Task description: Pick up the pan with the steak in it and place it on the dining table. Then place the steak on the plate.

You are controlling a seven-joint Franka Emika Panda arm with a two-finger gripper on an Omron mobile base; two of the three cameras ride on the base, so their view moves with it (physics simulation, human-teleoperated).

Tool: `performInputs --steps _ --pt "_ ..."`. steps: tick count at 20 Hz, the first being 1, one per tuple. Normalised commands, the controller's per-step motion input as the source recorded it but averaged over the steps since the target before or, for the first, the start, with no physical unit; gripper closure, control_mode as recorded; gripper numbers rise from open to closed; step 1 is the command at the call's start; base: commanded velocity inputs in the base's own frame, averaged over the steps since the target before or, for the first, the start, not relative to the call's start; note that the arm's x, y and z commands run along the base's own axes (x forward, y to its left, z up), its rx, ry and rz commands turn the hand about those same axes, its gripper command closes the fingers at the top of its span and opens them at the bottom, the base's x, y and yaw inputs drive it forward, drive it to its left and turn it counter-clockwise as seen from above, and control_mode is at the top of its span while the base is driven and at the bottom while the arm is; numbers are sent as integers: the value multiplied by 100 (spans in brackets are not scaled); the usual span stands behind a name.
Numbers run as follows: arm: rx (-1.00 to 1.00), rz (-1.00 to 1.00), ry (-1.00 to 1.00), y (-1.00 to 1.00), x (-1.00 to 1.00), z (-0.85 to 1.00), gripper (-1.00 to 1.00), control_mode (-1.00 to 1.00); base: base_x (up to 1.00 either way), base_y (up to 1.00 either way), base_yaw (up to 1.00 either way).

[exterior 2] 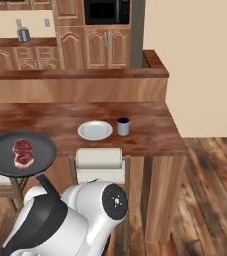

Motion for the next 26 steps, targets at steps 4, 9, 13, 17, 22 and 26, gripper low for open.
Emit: performInputs --steps 4,9,13,17,22,26 --pt "0 0 0 0 0 0 100 100 82 39 -8" --pt "0 0 0 0 0 0 100 100 49 36 -7" --pt "0 -1 -1 5 1 0 100 -100 5 7 -2" --pt "0 -2 -2 26 14 0 100 -100 0 0 0" --pt "0 -9 -1 56 22 -6 100 -100 0 0 0" --pt "-2 -14 0 69 16 -7 100 -100 0 0 0"
